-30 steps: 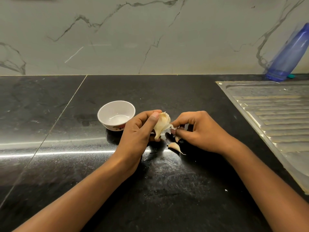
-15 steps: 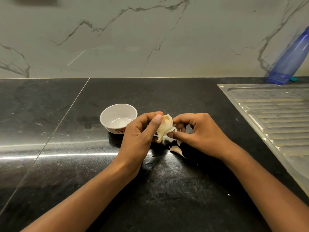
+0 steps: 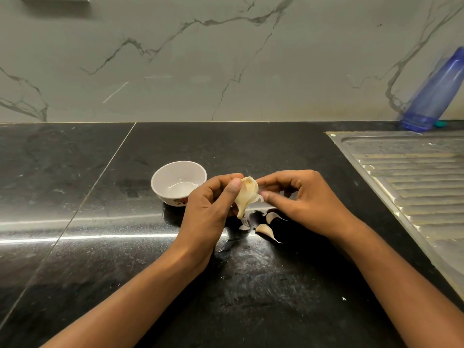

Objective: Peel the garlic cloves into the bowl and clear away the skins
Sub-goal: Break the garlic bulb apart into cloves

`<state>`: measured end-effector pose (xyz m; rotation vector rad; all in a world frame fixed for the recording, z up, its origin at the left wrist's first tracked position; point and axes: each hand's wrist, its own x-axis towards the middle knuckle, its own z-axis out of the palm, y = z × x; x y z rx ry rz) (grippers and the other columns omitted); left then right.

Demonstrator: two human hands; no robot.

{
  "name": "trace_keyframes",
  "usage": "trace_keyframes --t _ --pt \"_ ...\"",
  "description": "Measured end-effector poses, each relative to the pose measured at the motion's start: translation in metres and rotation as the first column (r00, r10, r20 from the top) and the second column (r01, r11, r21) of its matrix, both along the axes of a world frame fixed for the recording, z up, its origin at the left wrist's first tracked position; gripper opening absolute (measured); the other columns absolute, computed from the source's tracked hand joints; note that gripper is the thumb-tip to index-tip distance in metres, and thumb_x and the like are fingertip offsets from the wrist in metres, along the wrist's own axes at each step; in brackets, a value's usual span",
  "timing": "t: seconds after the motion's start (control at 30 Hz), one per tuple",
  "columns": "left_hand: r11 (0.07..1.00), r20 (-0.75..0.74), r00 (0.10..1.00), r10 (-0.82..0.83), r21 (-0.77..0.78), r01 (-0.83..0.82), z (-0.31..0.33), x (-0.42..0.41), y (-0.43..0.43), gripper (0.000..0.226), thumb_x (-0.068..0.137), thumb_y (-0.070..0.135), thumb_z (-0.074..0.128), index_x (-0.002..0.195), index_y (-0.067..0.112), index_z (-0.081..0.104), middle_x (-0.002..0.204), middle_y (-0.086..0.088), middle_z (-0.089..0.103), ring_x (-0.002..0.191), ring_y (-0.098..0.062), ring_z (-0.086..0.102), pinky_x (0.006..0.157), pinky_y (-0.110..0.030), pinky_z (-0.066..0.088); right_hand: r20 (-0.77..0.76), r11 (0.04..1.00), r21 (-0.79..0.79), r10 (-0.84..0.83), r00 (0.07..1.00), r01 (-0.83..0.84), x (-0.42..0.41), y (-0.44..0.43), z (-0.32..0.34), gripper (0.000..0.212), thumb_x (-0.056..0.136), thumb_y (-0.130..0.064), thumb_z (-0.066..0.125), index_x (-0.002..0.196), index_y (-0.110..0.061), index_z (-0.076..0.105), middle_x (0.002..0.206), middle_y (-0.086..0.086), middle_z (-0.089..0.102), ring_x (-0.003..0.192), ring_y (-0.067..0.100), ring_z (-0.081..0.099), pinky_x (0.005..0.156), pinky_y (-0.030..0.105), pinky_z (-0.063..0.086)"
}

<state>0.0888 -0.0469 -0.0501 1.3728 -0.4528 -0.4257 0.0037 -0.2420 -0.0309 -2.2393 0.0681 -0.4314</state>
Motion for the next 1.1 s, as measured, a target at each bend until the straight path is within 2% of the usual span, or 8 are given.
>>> trace_keyframes --t 0.17,0.27,0.33,0.43,0.67,0.8,0.93,1.1 --pt "1.0 -0.008 1.0 -0.025 -0.002 0.025 0.002 -0.002 0.001 0.027 0.103 0.027 0.063 0.124 0.013 0.074 0.113 -0.009 0.078 0.108 -0.039 0.073 0.095 -0.053 0.06 0.004 0.973 0.23 0.025 1.0 -0.025 -0.001 0.007 0.005 0.024 0.096 -0.035 0.075 0.116 -0.022 0.08 0.102 -0.007 0.082 0.096 0.012 0.079 0.085 0.028 0.062" --pt "0.999 -0.003 0.999 -0.054 -0.005 0.054 0.003 -0.004 0.003 0.028 0.099 0.028 0.069 0.122 0.013 0.074 0.113 -0.01 0.079 0.109 -0.038 0.073 0.099 -0.057 0.059 -0.008 0.959 0.272 0.08 0.997 -0.074 0.0 0.012 0.003 0.026 0.093 -0.031 0.079 0.116 -0.018 0.08 0.105 -0.005 0.082 0.1 0.013 0.079 0.09 0.032 0.063" --pt "0.997 0.021 0.997 -0.076 0.009 0.076 0.004 -0.005 0.004 0.034 0.093 0.029 0.076 0.124 0.013 0.074 0.115 -0.009 0.079 0.111 -0.034 0.074 0.102 -0.057 0.057 0.01 0.956 0.281 0.089 0.996 -0.088 -0.001 0.01 0.003 0.025 0.094 -0.024 0.079 0.118 -0.016 0.08 0.107 -0.004 0.082 0.1 0.013 0.079 0.087 0.028 0.063" --pt "0.996 0.046 0.995 -0.091 -0.012 0.092 0.006 -0.006 0.006 0.034 0.093 0.022 0.076 0.125 0.009 0.074 0.114 -0.009 0.079 0.11 -0.028 0.075 0.102 -0.054 0.057 0.015 0.957 0.272 0.105 0.994 -0.105 -0.001 0.007 0.005 0.025 0.097 -0.021 0.075 0.12 -0.014 0.08 0.11 -0.005 0.082 0.1 0.013 0.079 0.08 0.022 0.06" --pt "0.998 0.186 0.981 -0.057 0.012 0.056 0.007 -0.006 0.006 0.019 0.098 0.017 0.072 0.115 0.015 0.08 0.107 -0.007 0.081 0.104 -0.029 0.077 0.098 -0.057 0.059 0.013 0.975 0.195 0.107 0.994 -0.108 -0.001 0.009 -0.001 0.024 0.107 -0.022 0.062 0.122 -0.017 0.08 0.109 -0.005 0.082 0.103 0.015 0.078 0.092 0.044 0.064" --pt "0.998 0.208 0.977 -0.058 0.038 0.051 0.008 -0.008 0.007 0.018 0.099 0.018 0.07 0.114 0.016 0.08 0.105 -0.003 0.082 0.101 -0.024 0.078 0.092 -0.055 0.062 0.073 0.997 0.081 0.012 0.997 -0.018 0.001 0.011 -0.004 0.023 0.109 -0.024 0.06 0.106 -0.016 0.082 0.089 0.0 0.08 0.083 0.019 0.077 0.077 0.049 0.062" --pt "0.998 0.162 0.985 -0.061 0.018 0.058 0.007 -0.007 0.004 0.023 0.102 0.019 0.065 0.12 0.011 0.077 0.108 -0.006 0.081 0.103 -0.026 0.078 0.093 -0.051 0.062 0.109 0.998 0.062 -0.019 0.994 0.012 0.003 0.01 -0.004 0.022 0.108 -0.023 0.061 0.103 -0.016 0.081 0.078 0.0 0.077 0.073 0.018 0.075 0.069 0.037 0.062" --pt "1.0 0.121 0.992 -0.022 0.016 0.02 0.003 -0.005 0.0 0.023 0.106 0.023 0.06 0.12 0.015 0.076 0.107 -0.007 0.079 0.096 -0.024 0.075 0.086 -0.044 0.061 0.126 0.961 0.263 -0.123 0.984 0.086 0.006 0.005 0.001 0.018 0.104 -0.021 0.067 0.104 -0.01 0.081 0.087 0.003 0.081 0.077 0.019 0.079 0.068 0.03 0.063"
